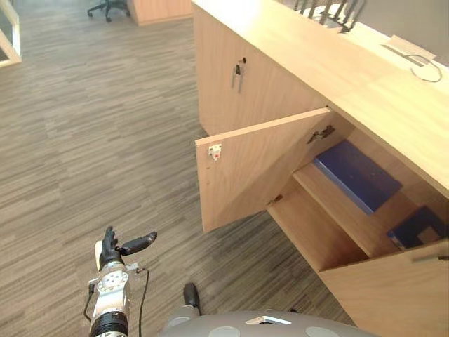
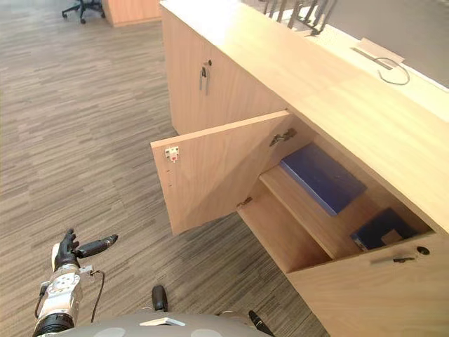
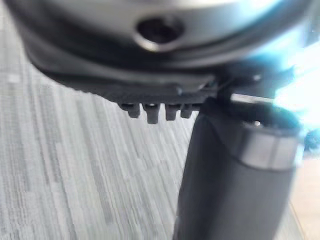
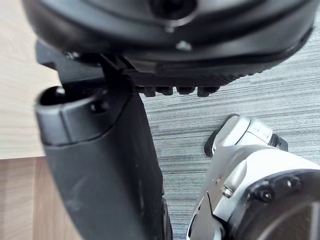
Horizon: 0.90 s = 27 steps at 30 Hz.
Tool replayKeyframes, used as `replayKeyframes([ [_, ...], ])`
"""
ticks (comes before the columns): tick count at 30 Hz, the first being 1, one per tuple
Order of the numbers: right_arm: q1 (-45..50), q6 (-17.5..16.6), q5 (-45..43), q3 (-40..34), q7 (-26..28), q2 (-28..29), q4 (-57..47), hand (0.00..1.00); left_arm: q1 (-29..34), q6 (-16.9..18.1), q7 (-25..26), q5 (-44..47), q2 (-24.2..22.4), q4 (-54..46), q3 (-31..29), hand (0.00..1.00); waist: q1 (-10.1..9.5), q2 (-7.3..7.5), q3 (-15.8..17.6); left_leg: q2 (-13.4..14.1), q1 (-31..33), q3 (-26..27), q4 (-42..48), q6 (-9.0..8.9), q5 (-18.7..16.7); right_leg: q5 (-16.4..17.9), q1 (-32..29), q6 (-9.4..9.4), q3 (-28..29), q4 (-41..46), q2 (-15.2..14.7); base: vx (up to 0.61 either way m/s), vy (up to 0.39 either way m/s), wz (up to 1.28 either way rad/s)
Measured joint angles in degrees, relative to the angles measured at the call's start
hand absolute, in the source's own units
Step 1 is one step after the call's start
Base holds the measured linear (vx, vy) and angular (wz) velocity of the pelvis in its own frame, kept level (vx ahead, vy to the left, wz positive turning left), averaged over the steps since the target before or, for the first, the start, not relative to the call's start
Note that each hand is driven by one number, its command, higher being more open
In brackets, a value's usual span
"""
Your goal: Walk over to the cabinet, pick up the folder, carry it to the office cabinet, place the folder inside the office cabinet, then close the office cabinet door
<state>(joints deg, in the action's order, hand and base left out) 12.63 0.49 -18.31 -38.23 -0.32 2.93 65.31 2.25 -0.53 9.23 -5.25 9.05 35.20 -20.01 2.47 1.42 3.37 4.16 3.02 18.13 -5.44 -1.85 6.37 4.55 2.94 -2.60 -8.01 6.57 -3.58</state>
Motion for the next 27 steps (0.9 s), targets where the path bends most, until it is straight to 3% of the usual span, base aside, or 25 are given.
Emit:
replayKeyframes([
  [4,0.1,0.3,0.0,0.5,0.3,-0.5,0.0,1.00,-2.6,-0.1,-0.1,-2.9,0.9,-1.5,1.9,1.00,0.82,0.04,-0.3,0.2,-0.4,3.1,0.0,-0.14,0.1,0.2,-0.6,0.11,3.2,-1.6,0.1,-0.11,0.020,-0.50],
  [6,0.1,0.4,0.1,0.5,0.6,-0.6,0.1,1.00,-6.1,-1.1,-0.3,-6.2,2.6,-1.0,3.9,1.00,0.98,0.19,-0.5,0.5,0.0,4.7,0.0,-0.90,0.7,1.9,-2.1,-0.06,4.2,-2.0,0.0,-0.15,-0.036,-0.46],
  [10,2.9,0.5,-0.1,1.6,1.1,-1.7,0.3,1.00,-13.5,-1.1,-0.7,-12.4,4.1,1.4,10.0,1.00,1.63,-1.61,-0.8,0.9,0.4,5.3,0.0,-0.66,1.6,1.9,-3.1,-0.75,5.1,-2.1,0.4,-0.06,-0.010,-0.14],
  [12,3.0,0.4,0.0,3.0,1.2,-2.0,0.5,1.00,-15.7,-1.1,-0.8,-15.5,6.8,2.7,13.1,1.00,2.52,-1.59,-0.9,0.9,0.3,6.4,0.0,-0.57,1.7,1.5,-3.1,-1.49,6.6,-2.8,0.5,0.04,0.031,-0.29],
  [15,2.8,0.3,0.1,4.1,1.5,-2.0,1.2,1.00,-22.2,-1.0,-1.1,-19.5,10.4,6.9,19.2,1.00,2.73,-0.37,-0.2,0.5,0.3,8.2,0.0,-0.48,1.6,0.8,-4.0,-2.69,8.5,-3.0,-0.1,0.05,0.056,-0.33],
  [19,2.7,0.0,3.7,4.6,1.5,-2.0,1.5,1.00,-27.4,-1.0,-0.9,-25.3,12.8,14.4,24.9,1.00,4.00,0.38,-0.1,-0.4,-0.3,10.1,0.0,-0.39,0.6,0.1,-4.0,-2.80,10.5,-3.7,-0.8,0.10,0.062,-0.26],
  [21,2.6,-0.6,4.6,5.4,1.6,-2.5,1.5,1.00,-32.0,-1.0,-1.5,-34.8,17.0,23.8,32.8,1.00,4.28,0.69,0.6,-1.0,-1.6,12.9,0.0,-0.41,-0.2,-0.4,-4.1,-2.68,13.1,-3.7,-1.2,0.14,0.050,-0.51],
  [26,2.2,-1.4,5.1,7.5,1.6,-2.9,1.5,1.00,-34.7,-0.8,-2.0,-40.5,19.4,25.4,39.4,1.00,5.15,1.11,1.0,-1.0,-1.6,14.0,0.0,-0.58,-0.5,-0.8,-4.9,-2.64,13.9,-3.6,-1.2,0.06,0.014,-0.18],
  [27,2.2,-1.4,5.1,7.7,1.5,-2.9,1.5,1.00,-35.4,-0.9,-2.0,-41.5,19.9,24.8,43.8,1.00,5.42,1.12,1.1,-1.0,-1.6,14.0,0.0,-0.58,-0.5,-0.8,-4.9,-2.61,14.0,-3.6,-1.2,0.01,0.013,-0.07],
])
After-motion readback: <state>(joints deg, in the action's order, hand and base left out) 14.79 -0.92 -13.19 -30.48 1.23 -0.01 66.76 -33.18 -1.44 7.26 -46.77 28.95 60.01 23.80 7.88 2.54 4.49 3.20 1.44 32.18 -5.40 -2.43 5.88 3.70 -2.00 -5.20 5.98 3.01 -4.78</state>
